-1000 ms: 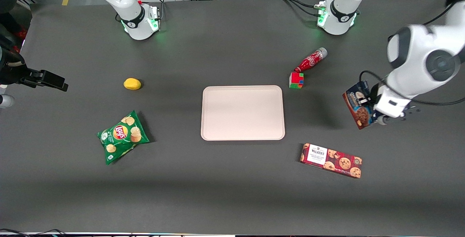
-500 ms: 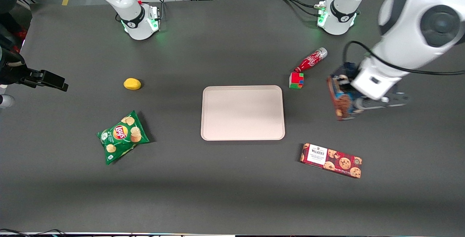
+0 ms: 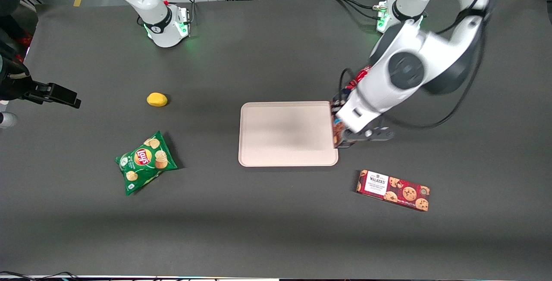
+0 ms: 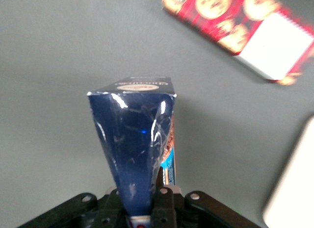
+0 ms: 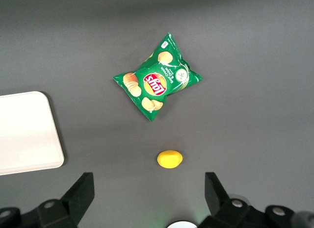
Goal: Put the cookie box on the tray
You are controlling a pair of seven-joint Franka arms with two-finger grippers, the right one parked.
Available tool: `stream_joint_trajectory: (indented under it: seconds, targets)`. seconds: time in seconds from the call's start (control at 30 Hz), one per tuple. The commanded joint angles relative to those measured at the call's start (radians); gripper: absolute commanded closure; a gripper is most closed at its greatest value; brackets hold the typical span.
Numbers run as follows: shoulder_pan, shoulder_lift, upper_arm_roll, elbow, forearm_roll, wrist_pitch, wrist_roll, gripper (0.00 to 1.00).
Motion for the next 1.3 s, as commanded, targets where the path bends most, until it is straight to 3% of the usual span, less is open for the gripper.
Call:
stream_joint_trajectory:
  seconds: [0.0, 0.3, 0.7, 0.73, 0.77, 0.8, 0.83, 0.87, 1.1, 1.27]
  targets:
    - [-0.004, 0.117, -0.016, 0.044, 0.041, 0.051, -0.037, 0.94]
    - [-0.024, 0.253, -0.018, -0.01, 0.135, 0.251, -0.045, 0.93]
    - [-0.024, 0.25, -0.018, -0.09, 0.171, 0.291, -0.046, 0.85]
    - [-0.026, 0.25, -0.019, -0.09, 0.171, 0.289, -0.046, 0.78]
    - [-0.026, 0.25, -0.019, -0.09, 0.171, 0.289, -0.046, 0.58]
    - [-0.027, 0.252, -0.019, -0.088, 0.173, 0.289, -0.045, 0.28]
    - [-0.026, 0.253, -0.019, -0.088, 0.179, 0.288, -0.04, 0.1]
    - [-0.026, 0.255, -0.019, -0.088, 0.185, 0.288, -0.042, 0.0]
    - [-0.018, 0.226, -0.021, -0.076, 0.188, 0.219, -0.035, 0.0]
    - [0.0, 0.132, -0.015, -0.039, 0.176, 0.067, -0.028, 0.0]
